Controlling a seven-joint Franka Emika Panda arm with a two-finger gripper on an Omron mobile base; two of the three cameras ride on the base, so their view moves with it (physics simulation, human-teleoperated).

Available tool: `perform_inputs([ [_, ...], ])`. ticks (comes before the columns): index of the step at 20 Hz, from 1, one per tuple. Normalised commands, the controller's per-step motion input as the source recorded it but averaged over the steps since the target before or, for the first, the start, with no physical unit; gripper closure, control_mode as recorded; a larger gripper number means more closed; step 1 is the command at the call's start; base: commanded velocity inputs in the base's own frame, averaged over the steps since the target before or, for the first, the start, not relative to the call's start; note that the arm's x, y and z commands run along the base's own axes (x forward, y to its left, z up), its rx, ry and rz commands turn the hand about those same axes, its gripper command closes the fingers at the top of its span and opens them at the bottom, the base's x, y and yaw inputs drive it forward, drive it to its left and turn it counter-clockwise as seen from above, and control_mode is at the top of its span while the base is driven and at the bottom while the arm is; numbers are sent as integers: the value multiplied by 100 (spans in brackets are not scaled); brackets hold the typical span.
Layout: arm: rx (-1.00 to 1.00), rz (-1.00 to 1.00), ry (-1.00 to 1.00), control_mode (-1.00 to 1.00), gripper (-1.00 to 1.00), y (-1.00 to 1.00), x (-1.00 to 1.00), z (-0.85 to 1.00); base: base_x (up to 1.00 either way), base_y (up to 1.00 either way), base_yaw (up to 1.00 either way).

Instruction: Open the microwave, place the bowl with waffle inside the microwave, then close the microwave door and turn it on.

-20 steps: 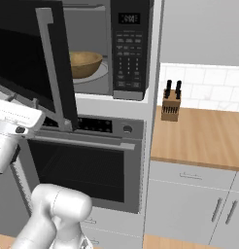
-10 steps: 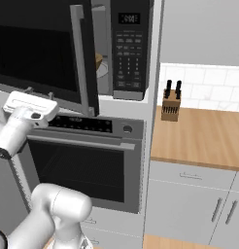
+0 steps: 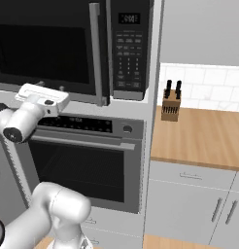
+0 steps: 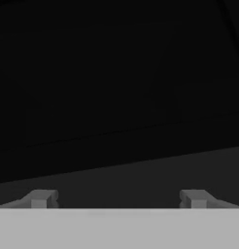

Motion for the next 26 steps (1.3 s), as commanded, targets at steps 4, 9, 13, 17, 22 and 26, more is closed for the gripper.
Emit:
perform_inputs([
  [4,0,1,14,-100,-100,0,39,0,0,0,0],
  [9,0,1,10,-100,-100,-2,26,0,0,0,0],
  [13,0,0,6,-100,-100,0,25,2,0,0,0],
  [17,0,0,6,-100,-100,0,10,0,0,0,0],
  [22,0,0,-2,-100,-100,-2,-27,1,0,0,0],
  [26,-1,0,0,-100,-100,-40,-70,28,0,0,0],
])
